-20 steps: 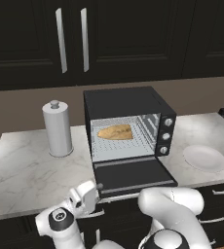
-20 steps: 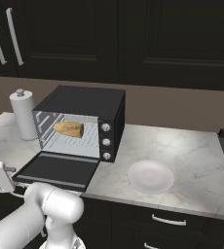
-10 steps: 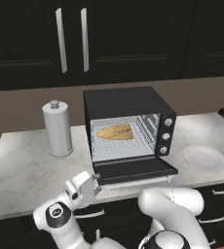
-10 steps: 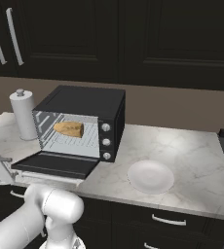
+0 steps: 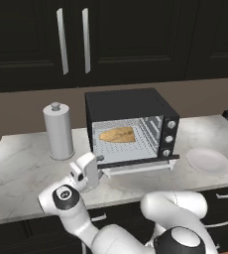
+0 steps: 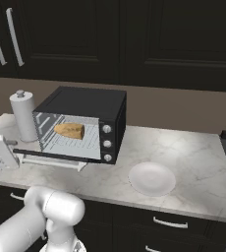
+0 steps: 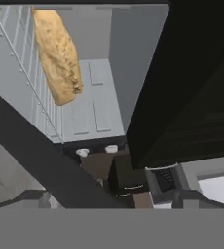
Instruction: Pull the toaster oven rack outwards. Pick up the baguette from the plate and place it on the toaster oven rack. Close the toaster oven door fully and set the temperature to the lowest setting.
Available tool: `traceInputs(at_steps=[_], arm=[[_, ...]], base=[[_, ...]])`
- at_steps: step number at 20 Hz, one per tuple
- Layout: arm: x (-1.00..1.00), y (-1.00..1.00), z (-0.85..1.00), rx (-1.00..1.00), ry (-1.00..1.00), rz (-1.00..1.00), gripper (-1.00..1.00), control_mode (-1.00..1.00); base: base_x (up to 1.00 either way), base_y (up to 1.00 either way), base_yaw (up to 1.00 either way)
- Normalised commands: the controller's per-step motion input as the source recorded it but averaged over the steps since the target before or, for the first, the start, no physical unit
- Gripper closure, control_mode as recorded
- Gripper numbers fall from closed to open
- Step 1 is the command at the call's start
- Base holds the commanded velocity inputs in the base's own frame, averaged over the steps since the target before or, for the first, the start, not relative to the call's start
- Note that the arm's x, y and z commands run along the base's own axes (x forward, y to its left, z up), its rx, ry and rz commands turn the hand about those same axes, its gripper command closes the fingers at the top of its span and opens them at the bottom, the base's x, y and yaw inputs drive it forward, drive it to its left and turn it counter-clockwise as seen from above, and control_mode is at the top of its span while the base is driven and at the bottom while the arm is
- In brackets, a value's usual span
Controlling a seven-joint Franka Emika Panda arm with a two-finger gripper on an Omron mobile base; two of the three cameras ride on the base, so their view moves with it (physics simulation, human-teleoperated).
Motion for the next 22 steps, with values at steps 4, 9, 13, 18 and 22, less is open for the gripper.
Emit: traceInputs(at_steps=[4, 9, 13, 18, 22], arm=[[0.54, -0.4, 0.46, 0.0, 0.04, 0.2, -1.0, -1.0], [0.47, -0.37, 0.37, 0.0, 0.04, 0.26, -1.0, -1.0], [0.42, -0.35, 0.3, 0.0, 0.03, 0.34, -1.0, -1.0], [0.13, -0.17, 0.03, -0.02, 0.04, 0.43, -1.0, -1.0], [0.23, -0.24, 0.04, -0.03, 0.04, 0.48, -1.0, -1.0]], base=[[0.0, 0.0, 0.0], [0.0, 0.0, 0.0], [0.0, 0.0, 0.0], [0.0, 0.0, 0.0], [0.0, 0.0, 0.0]])
